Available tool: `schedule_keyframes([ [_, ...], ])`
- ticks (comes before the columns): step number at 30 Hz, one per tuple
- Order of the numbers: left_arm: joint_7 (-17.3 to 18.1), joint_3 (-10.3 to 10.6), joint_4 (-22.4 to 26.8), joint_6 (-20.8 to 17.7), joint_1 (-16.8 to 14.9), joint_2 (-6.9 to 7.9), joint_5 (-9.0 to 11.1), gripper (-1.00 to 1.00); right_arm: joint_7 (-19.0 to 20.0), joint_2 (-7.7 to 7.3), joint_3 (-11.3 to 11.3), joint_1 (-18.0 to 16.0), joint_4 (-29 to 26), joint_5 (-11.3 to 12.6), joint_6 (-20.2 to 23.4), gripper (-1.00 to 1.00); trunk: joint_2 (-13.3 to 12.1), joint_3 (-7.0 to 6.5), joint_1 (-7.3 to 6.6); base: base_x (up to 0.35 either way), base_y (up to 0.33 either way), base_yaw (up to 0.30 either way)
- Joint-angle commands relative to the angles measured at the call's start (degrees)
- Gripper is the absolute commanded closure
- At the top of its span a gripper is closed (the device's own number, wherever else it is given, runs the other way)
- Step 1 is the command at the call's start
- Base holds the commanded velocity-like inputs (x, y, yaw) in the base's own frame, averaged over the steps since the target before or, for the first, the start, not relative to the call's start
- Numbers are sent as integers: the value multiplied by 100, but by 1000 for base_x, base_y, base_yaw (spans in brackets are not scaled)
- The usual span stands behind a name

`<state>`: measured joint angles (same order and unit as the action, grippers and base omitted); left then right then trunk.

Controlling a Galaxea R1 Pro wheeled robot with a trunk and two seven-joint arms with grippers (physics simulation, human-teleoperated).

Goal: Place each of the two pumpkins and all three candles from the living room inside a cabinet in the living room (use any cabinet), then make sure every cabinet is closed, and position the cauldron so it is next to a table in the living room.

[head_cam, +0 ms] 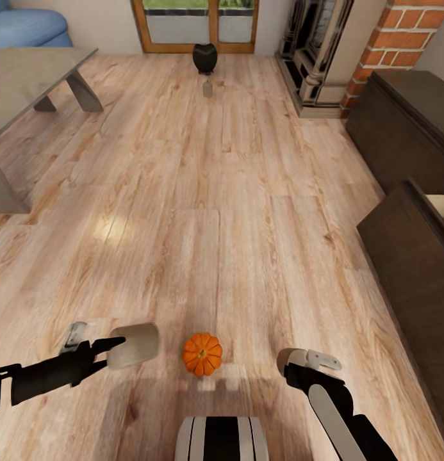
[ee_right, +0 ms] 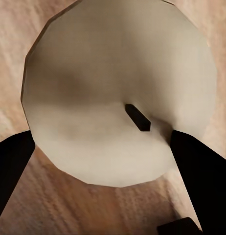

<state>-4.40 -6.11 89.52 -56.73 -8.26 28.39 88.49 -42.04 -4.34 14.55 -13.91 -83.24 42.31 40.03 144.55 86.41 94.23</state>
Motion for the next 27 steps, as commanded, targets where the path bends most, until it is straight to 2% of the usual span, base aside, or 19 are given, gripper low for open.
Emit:
schedule_keyframes([
  [1, -185, -6, 4, -22, -8, 0, 81, 100, -59, -6, 13, -4, -7, 49, 31, 100, 0, -19, -3, 0, 0, 0],
  [3, -400, -35, 4, -17, -9, 0, 81, 100, -63, -6, 13, -6, -6, 49, 52, 100, -3, -64, -8, 0, 0, 0],
  [5, -558, -152, 4, -15, -9, 0, 81, 100, -66, -6, 13, -6, -4, 49, 60, 100, -5, -108, -14, 0, 0, 0],
  [10, -844, -302, 4, -15, -9, 0, 85, 100, -68, -5, 13, -7, 1, 49, 66, 100, -12, -219, -26, 0, 0, 0],
  [27, -931, -321, 4, -20, -7, 1, 81, 100, -59, 0, 13, -6, 15, 66, 57, 100, -35, -595, -70, 0, 0, -4],
])
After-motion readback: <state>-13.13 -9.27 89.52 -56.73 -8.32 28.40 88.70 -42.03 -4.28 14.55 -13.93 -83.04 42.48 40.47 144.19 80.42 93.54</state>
